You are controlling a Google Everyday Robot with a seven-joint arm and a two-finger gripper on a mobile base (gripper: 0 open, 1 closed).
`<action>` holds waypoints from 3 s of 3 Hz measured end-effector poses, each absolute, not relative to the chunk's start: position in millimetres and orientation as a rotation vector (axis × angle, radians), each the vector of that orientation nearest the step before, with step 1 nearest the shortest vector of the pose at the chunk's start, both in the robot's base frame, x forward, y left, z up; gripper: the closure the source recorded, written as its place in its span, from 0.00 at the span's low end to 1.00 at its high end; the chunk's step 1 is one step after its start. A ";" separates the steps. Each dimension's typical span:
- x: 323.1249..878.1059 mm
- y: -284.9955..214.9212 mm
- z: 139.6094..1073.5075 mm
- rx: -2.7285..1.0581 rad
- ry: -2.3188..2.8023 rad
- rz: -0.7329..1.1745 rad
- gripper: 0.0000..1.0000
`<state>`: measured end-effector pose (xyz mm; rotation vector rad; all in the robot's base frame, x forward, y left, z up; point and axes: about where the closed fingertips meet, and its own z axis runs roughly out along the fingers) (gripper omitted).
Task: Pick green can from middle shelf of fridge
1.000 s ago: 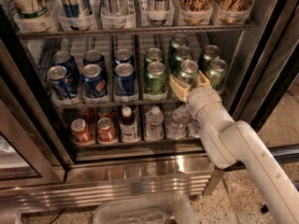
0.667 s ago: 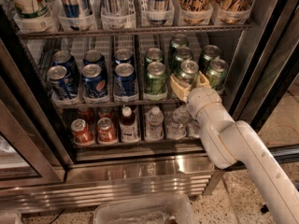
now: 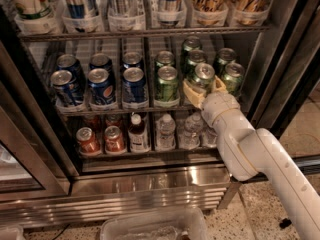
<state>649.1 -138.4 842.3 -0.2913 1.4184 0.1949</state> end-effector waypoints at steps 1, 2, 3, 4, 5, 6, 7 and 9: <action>631.4 -137.0 867.7 -0.345 1.384 0.190 1.00; 612.3 -133.4 896.0 -0.410 1.335 0.187 1.00; 597.2 -129.7 913.6 -0.493 1.313 0.204 1.00; 589.7 -105.7 925.5 -0.568 1.316 0.304 1.00; 576.2 -27.1 940.6 -0.735 1.309 0.471 1.00; 547.0 20.9 948.5 -0.999 1.290 0.491 1.00; 539.0 -4.8 929.3 -1.050 1.346 0.491 1.00; 534.3 4.4 927.5 -1.124 1.327 0.528 1.00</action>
Offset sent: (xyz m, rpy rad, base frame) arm -0.0621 0.0062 0.0883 -0.1272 -0.1440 0.1230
